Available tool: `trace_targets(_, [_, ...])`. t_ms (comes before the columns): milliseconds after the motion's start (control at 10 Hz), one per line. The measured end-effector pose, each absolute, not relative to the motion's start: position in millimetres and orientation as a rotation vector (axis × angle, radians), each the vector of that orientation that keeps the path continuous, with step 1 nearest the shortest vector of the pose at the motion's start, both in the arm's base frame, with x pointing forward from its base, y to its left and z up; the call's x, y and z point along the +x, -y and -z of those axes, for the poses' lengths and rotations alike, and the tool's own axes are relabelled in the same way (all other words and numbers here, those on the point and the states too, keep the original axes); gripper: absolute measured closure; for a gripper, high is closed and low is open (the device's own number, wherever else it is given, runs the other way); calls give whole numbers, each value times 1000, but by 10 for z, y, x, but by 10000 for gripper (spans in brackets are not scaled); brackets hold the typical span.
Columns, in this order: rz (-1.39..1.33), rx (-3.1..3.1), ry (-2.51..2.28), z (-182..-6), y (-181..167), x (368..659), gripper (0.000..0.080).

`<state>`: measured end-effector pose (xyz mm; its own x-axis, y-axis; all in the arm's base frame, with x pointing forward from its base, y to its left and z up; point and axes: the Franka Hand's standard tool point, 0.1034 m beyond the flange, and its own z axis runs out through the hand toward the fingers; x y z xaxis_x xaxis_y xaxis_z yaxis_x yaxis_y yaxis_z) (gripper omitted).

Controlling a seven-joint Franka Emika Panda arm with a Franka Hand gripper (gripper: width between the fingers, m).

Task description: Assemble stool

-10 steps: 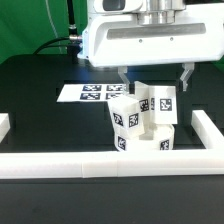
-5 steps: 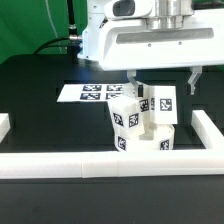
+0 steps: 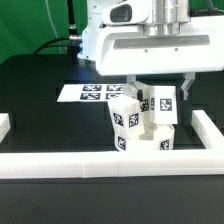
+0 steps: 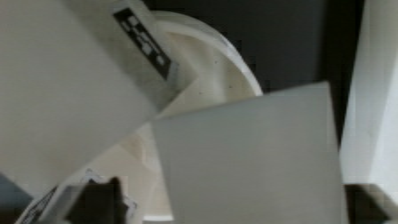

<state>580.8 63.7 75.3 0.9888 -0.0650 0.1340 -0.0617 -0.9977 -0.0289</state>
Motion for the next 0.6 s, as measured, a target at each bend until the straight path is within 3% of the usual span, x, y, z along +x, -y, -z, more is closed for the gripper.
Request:
trace_targets(100, [211,-3108,-100,-754,-635,5809,402])
trace_targets(200, [211,-3107,-110,-753,-634,5808,464])
trace_targets(600, [208,-3090,-264,-753,-636,5808,464])
